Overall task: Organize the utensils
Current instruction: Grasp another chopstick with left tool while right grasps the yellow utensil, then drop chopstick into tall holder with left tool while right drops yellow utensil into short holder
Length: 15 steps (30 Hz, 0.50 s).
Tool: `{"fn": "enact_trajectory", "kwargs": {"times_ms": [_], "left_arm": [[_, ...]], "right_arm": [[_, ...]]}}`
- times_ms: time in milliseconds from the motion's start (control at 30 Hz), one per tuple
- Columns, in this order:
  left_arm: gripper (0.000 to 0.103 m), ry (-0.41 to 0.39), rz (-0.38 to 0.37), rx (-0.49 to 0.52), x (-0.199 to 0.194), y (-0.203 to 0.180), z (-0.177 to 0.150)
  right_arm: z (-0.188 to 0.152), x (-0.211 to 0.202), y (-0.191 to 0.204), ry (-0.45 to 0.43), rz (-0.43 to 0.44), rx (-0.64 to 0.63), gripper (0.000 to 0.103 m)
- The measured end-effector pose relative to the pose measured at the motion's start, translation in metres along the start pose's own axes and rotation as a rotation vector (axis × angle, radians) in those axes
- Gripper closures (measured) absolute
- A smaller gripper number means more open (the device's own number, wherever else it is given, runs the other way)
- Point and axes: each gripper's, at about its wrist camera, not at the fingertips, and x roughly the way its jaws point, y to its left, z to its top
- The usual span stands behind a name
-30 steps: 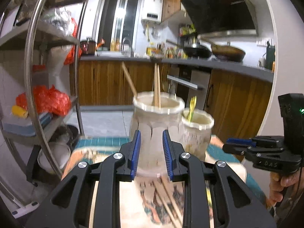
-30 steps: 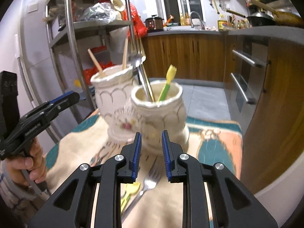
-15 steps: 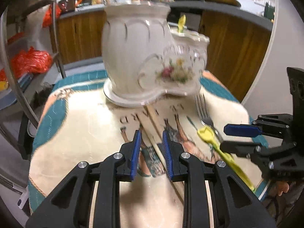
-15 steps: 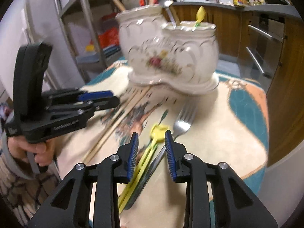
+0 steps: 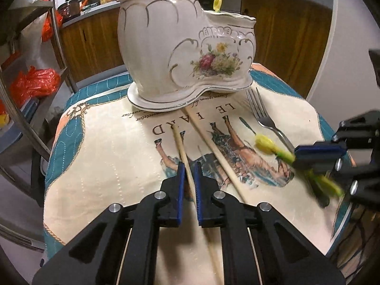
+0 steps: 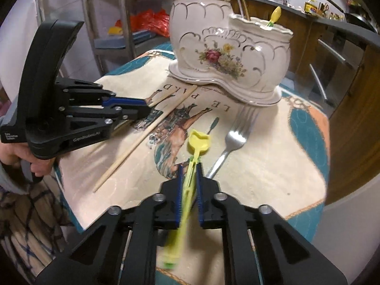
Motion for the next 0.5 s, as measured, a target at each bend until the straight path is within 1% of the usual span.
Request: {"fn": "enact_trajectory", "kwargs": {"times_ms": [33,200,267,333,367,400,433,500], "left_arm": [[0.096,0.001,0.002,0.008,-0.001,0.001,-0.001],[0.096,0.006,-0.027,0.007,-0.009,0.01,-0.009],[0.096,0.004,-0.039,0.001,-0.012,0.014,-0.012],[0.096,0.004,-0.044,-0.005,-0.015,0.016,-0.015],[0.096,0.002,-0.046,-0.01,-0.017,0.018,-0.017],[0.096,0.001,-0.046,-0.012,-0.018,0.019,-0.018],[0.096,-0.002,-0.047,-0.016,-0.02,0.02,-0.02],[0.096,-0.002,-0.056,-0.021,-0.022,0.023,-0.022]], "right_arm": [[0.0,-0.003,-0.002,0.003,-0.013,-0.001,0.101],[-0.007,-0.008,-0.015,0.051,-0.033,0.004,0.101],[-0.01,-0.013,-0.021,0.052,-0.015,0.03,0.101],[-0.011,-0.019,-0.024,0.04,0.023,0.056,0.1],[-0.009,-0.021,-0.022,0.034,0.043,0.06,0.099],[-0.007,-0.022,-0.019,0.035,0.059,0.057,0.093],[-0.005,-0.021,-0.014,0.044,0.081,0.038,0.088],[0.001,-0.014,-0.004,0.08,0.085,-0.012,0.083]]}}
